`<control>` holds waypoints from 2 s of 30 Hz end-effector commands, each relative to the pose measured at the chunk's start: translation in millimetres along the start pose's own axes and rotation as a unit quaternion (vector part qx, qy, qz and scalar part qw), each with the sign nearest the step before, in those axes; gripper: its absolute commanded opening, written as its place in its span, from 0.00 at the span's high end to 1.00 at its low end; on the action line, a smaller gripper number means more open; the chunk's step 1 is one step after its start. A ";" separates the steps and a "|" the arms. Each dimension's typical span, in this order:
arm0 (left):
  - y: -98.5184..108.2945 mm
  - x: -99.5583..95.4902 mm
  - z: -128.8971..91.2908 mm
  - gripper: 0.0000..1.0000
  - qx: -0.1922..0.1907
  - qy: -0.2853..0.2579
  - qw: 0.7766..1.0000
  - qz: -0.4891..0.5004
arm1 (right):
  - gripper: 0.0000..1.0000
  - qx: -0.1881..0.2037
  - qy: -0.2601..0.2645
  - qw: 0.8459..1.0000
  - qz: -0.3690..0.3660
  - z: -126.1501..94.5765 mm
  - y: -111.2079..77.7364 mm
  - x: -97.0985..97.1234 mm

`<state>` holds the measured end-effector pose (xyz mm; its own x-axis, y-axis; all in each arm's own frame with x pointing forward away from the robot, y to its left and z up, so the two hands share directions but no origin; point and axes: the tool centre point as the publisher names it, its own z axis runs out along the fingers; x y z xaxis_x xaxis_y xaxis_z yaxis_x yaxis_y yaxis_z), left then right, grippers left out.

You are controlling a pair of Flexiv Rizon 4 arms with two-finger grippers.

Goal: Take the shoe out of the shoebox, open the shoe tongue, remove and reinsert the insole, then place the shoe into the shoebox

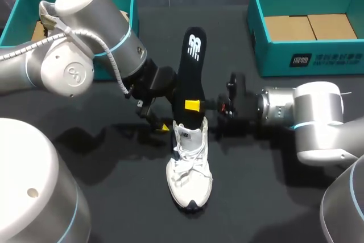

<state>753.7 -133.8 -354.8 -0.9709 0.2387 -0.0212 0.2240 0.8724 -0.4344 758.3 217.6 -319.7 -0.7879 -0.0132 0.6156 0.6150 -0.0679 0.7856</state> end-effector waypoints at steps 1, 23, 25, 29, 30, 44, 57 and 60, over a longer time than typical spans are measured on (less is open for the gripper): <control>0.0 -0.1 0.5 0.00 0.000 0.000 1.000 0.000 | 1.00 -0.006 -0.004 1.000 0.004 -0.7 -15.3 0.9; 0.0 -0.1 0.5 0.00 0.000 0.000 1.000 0.000 | 1.00 0.006 -0.051 0.998 0.035 -0.2 -36.8 13.6; 0.0 -0.1 0.5 0.00 0.000 0.000 1.000 0.000 | 1.00 0.008 -0.050 0.998 0.031 1.1 -34.3 14.7; 0.0 -0.1 0.5 0.00 0.000 0.000 1.000 0.000 | 0.90 0.012 -0.047 0.999 0.022 2.9 -27.9 16.5; 0.0 -0.1 0.5 0.00 0.000 0.000 1.000 0.000 | 0.89 0.014 -0.047 0.999 0.020 3.3 -26.4 16.7; 0.0 -0.1 0.5 0.00 0.000 0.000 1.000 0.000 | 0.80 0.027 -0.040 0.999 0.004 6.3 -15.5 19.7; 0.0 -0.1 0.5 0.00 0.000 0.000 1.000 0.000 | 0.73 0.047 -0.038 0.998 -0.010 8.4 5.9 17.3; 0.0 -0.1 0.5 0.00 0.000 0.000 1.000 0.000 | 0.73 0.049 -0.033 0.998 -0.012 8.5 11.4 14.9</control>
<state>753.7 -133.8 -354.8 -0.9709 0.2387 -0.0212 0.2240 0.8724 -0.4344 748.4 226.5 -303.3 -0.8015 0.0654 0.5944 0.5965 0.0166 0.8024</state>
